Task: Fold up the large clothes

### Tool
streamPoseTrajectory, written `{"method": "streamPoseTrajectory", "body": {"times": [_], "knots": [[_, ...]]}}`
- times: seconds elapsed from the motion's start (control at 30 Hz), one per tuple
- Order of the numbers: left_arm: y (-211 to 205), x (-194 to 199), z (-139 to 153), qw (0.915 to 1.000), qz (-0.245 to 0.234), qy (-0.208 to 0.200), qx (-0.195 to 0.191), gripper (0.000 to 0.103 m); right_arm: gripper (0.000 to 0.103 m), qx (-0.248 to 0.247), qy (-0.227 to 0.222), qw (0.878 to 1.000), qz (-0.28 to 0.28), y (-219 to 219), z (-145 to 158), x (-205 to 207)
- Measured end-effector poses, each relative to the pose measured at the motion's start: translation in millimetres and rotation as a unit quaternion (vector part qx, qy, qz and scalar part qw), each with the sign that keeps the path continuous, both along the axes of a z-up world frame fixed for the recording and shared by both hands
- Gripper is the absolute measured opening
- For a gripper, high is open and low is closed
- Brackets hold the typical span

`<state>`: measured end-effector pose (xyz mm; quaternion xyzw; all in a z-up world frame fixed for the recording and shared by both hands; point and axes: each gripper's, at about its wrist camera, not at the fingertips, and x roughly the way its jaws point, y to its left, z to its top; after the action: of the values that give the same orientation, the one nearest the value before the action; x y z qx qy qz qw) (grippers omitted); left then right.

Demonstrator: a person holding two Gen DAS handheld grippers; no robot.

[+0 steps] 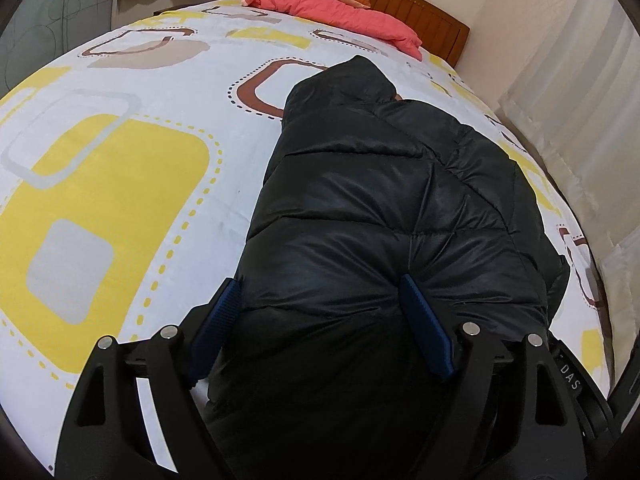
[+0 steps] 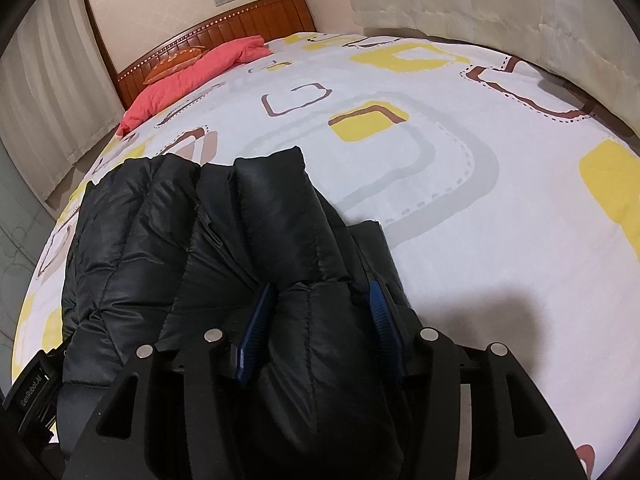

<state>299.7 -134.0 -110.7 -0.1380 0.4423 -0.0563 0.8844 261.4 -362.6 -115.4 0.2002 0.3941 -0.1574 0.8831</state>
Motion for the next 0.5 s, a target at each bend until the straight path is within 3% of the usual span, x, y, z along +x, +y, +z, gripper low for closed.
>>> {"method": "streamPoseTrajectory", "body": {"times": [0.2, 0.37, 0.5], "knots": [[8, 1, 4, 0.9998, 0.003, 0.007, -0.019, 0.087, 0.059, 0.005, 0.0, 1.0, -0.01, -3, 5, -4], [25, 5, 3, 0.996, -0.002, 0.03, -0.084, 0.088, 0.063, 0.02, -0.006, 1.0, -0.012, -7, 8, -7], [49, 7, 5, 0.9861, 0.005, 0.058, -0.155, 0.089, 0.067, 0.05, -0.014, 0.999, -0.008, -15, 17, -13]]}}
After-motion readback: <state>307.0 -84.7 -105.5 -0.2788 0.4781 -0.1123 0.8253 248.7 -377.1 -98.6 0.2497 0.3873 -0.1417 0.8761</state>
